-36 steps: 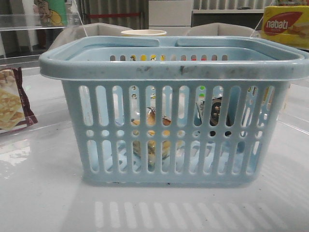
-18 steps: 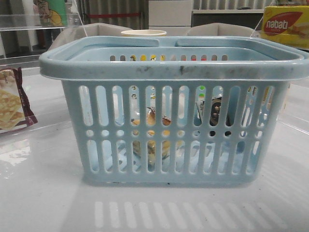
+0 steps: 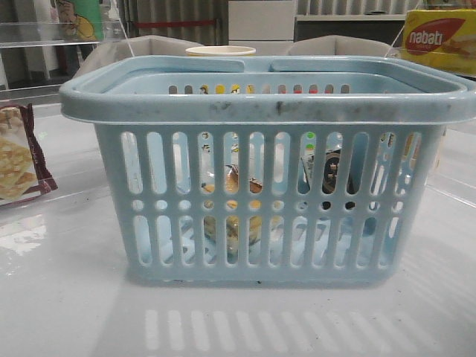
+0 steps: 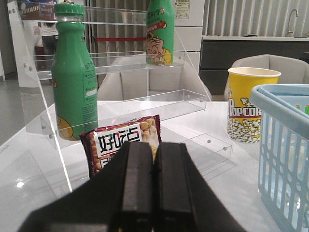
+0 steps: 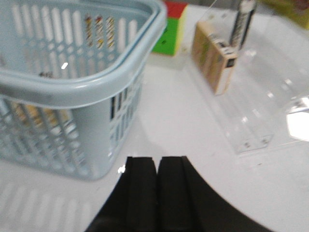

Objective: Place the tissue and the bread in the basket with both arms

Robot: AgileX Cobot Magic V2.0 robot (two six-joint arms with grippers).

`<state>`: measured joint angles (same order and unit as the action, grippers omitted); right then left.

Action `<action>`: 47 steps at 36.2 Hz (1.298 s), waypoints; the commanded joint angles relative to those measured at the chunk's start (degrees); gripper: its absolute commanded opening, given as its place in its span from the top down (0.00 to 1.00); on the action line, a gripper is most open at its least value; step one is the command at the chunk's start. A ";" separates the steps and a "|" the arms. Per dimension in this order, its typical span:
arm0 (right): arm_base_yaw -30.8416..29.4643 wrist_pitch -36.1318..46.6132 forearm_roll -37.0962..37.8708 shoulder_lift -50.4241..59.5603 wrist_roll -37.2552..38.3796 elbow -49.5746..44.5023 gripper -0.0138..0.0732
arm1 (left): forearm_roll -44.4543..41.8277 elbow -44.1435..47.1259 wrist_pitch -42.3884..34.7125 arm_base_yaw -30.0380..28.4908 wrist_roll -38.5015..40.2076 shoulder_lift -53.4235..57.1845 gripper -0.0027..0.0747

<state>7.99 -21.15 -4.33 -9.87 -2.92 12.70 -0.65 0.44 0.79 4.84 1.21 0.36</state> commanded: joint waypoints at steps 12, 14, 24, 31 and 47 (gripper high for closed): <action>-7.62 22.94 -1.00 11.59 -0.68 -14.40 0.81 | 0.23 -0.08 -5.26 0.35 0.22 0.97 0.85; -7.62 23.01 -1.00 11.51 -0.68 -14.40 0.81 | 0.23 -0.08 -5.16 0.35 0.22 0.97 0.85; -7.83 22.84 -1.00 11.56 -0.68 -14.40 0.81 | 0.23 -0.08 -5.16 0.35 0.22 0.97 0.85; -7.93 22.77 -1.00 11.56 -0.68 -14.40 0.81 | 0.23 -0.08 -5.16 0.35 0.22 0.97 0.85; -7.85 22.77 -1.00 11.56 -0.68 -14.40 0.81 | 0.23 -0.08 -5.16 0.35 0.22 0.97 0.85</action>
<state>0.46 -4.03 -5.41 0.64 -3.26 -1.71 -0.65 0.44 0.63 4.84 1.21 0.36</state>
